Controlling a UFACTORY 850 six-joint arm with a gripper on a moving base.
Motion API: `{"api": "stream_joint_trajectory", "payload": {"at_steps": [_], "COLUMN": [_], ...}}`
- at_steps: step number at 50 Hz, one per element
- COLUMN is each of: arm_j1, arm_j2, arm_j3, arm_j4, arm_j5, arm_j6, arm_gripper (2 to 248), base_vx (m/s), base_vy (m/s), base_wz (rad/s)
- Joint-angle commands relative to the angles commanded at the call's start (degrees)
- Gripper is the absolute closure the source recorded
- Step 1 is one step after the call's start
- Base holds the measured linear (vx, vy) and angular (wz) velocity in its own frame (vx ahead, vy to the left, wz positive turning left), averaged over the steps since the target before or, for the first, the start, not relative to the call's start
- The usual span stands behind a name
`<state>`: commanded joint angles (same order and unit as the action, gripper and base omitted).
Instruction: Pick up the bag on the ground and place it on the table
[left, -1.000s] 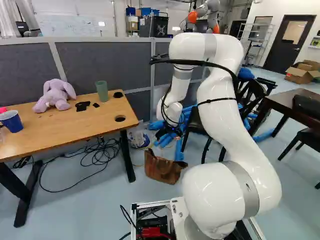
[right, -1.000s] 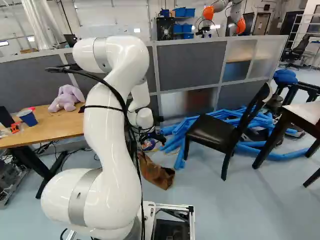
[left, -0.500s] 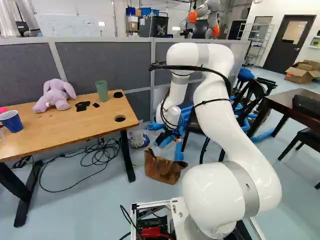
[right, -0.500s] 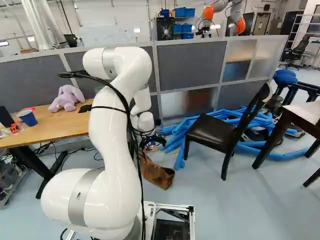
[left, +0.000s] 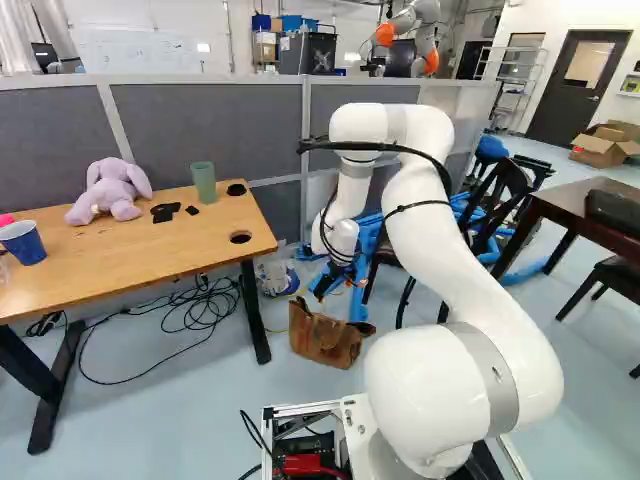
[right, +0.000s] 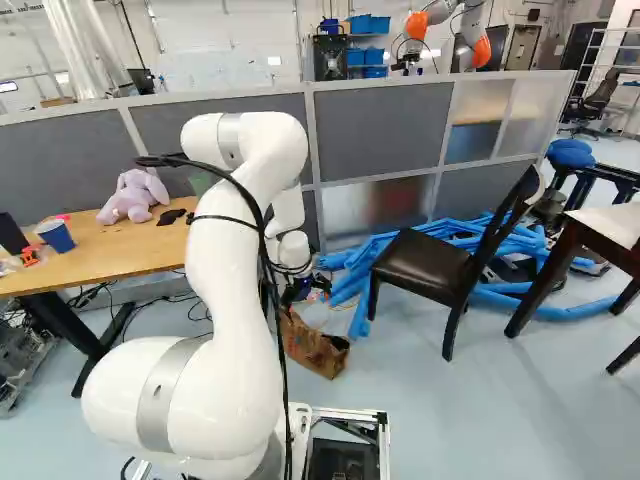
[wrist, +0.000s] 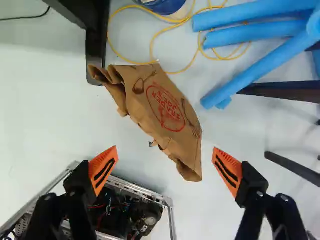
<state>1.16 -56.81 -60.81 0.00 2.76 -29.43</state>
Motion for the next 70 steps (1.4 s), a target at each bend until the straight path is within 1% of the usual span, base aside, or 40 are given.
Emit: {"api": "stream_joint_trajectory", "payload": {"at_steps": [32, 34, 38, 43, 70], "arm_j1": [0.00, 0.00, 0.00, 0.00, 0.00], "arm_j2": [-7.13, -7.58, -8.46, -9.56, -15.50], "arm_j3": [-5.20, -5.54, -6.22, -7.07, -11.85], "arm_j4": [0.00, 0.00, 0.00, 0.00, 0.00], "arm_j5": [0.00, 0.00, 0.00, 0.00, 0.00], "arm_j6": [-19.27, -20.13, -21.04, -21.46, -21.62], "arm_gripper": [3, 3, 3, 3, 3], "base_vx": [0.000, 0.000, 0.000, 0.000, 0.000], "base_vy": [0.000, 0.000, 0.000, 0.000, 0.000], "base_wz": [0.000, 0.000, 0.000, 0.000, 0.000]}}
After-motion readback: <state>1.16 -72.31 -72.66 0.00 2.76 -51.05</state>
